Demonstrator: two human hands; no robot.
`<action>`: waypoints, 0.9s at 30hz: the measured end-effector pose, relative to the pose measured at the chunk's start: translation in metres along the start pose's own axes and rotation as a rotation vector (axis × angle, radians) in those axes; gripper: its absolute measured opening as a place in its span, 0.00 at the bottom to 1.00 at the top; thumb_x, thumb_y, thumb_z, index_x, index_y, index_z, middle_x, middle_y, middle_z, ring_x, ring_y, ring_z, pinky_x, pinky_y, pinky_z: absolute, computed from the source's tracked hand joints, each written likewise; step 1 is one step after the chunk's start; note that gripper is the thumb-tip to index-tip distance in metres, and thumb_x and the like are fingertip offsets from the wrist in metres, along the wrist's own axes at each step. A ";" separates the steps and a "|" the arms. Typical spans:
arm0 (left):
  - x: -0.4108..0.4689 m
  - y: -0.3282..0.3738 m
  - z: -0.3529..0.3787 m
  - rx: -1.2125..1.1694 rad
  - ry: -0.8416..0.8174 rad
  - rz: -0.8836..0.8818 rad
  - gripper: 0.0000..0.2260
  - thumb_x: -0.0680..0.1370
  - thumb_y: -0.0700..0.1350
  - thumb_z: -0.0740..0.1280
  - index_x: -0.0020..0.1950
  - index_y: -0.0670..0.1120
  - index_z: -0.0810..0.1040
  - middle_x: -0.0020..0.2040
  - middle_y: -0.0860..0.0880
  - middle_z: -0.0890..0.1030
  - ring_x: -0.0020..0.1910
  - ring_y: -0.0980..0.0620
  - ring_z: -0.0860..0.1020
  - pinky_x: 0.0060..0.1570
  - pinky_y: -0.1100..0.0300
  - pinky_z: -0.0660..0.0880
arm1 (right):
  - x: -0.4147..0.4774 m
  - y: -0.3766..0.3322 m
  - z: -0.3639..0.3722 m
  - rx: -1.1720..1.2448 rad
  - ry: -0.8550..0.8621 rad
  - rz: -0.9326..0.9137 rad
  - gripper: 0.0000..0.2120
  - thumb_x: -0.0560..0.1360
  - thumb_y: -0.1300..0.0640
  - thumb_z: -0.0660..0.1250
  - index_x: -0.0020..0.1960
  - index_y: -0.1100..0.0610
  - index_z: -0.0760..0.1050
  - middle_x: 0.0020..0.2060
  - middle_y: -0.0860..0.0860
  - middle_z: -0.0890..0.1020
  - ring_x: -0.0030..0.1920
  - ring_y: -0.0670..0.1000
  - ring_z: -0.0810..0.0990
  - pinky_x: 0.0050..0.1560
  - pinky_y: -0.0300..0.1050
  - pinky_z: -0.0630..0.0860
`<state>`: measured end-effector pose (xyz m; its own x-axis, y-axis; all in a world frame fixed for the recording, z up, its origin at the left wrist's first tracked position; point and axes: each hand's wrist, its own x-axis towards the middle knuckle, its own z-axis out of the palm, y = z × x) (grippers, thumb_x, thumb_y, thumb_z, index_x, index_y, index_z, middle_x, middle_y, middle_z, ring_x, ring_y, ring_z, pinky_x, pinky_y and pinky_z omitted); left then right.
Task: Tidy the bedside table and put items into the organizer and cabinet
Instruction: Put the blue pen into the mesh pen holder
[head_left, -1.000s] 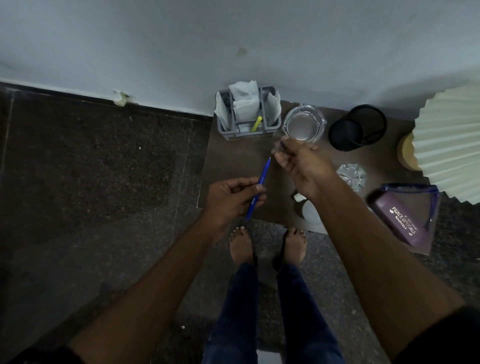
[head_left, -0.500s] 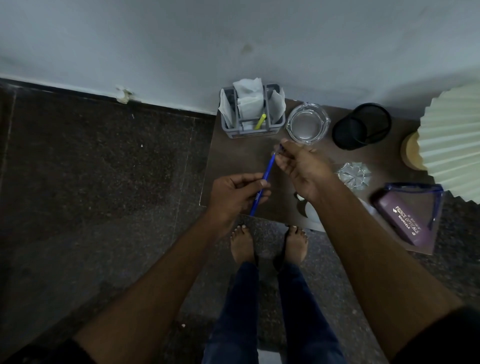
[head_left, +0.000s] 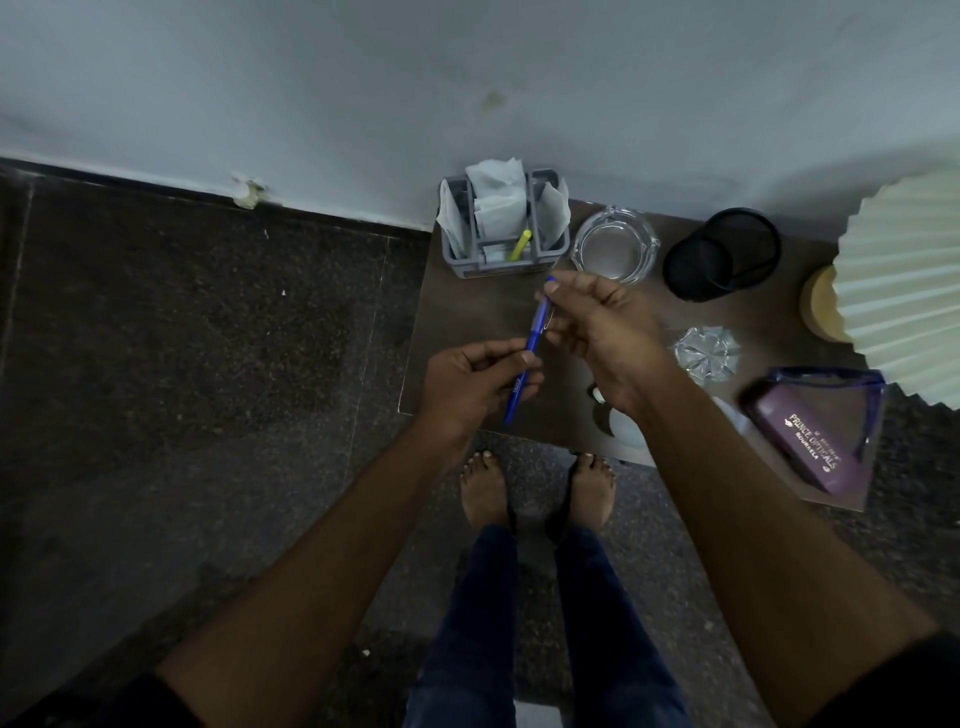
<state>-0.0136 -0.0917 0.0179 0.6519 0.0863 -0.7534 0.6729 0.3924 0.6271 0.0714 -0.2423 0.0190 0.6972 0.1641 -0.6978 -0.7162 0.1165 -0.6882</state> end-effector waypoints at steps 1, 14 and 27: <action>0.001 0.000 0.001 -0.011 0.002 0.006 0.12 0.75 0.37 0.74 0.59 0.38 0.83 0.49 0.39 0.87 0.46 0.44 0.87 0.44 0.58 0.83 | -0.002 0.001 0.001 0.014 -0.019 0.001 0.10 0.76 0.59 0.72 0.57 0.59 0.82 0.48 0.56 0.87 0.40 0.49 0.82 0.43 0.42 0.81; 0.003 -0.006 0.021 0.038 0.153 0.103 0.10 0.70 0.35 0.79 0.46 0.44 0.82 0.45 0.41 0.87 0.45 0.46 0.86 0.50 0.47 0.83 | -0.010 0.007 0.013 0.291 -0.183 0.108 0.25 0.80 0.37 0.59 0.41 0.56 0.80 0.30 0.51 0.71 0.32 0.52 0.73 0.36 0.45 0.71; 0.003 -0.014 0.039 0.258 0.110 0.332 0.12 0.67 0.31 0.80 0.41 0.42 0.80 0.40 0.49 0.87 0.41 0.57 0.86 0.44 0.64 0.81 | -0.007 0.004 0.001 0.567 -0.157 0.072 0.20 0.80 0.46 0.57 0.32 0.53 0.64 0.21 0.46 0.60 0.22 0.46 0.56 0.30 0.42 0.59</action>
<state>-0.0075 -0.1323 0.0144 0.8160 0.2721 -0.5100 0.5071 0.0864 0.8576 0.0634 -0.2420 0.0210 0.6643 0.3287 -0.6713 -0.6966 0.5979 -0.3966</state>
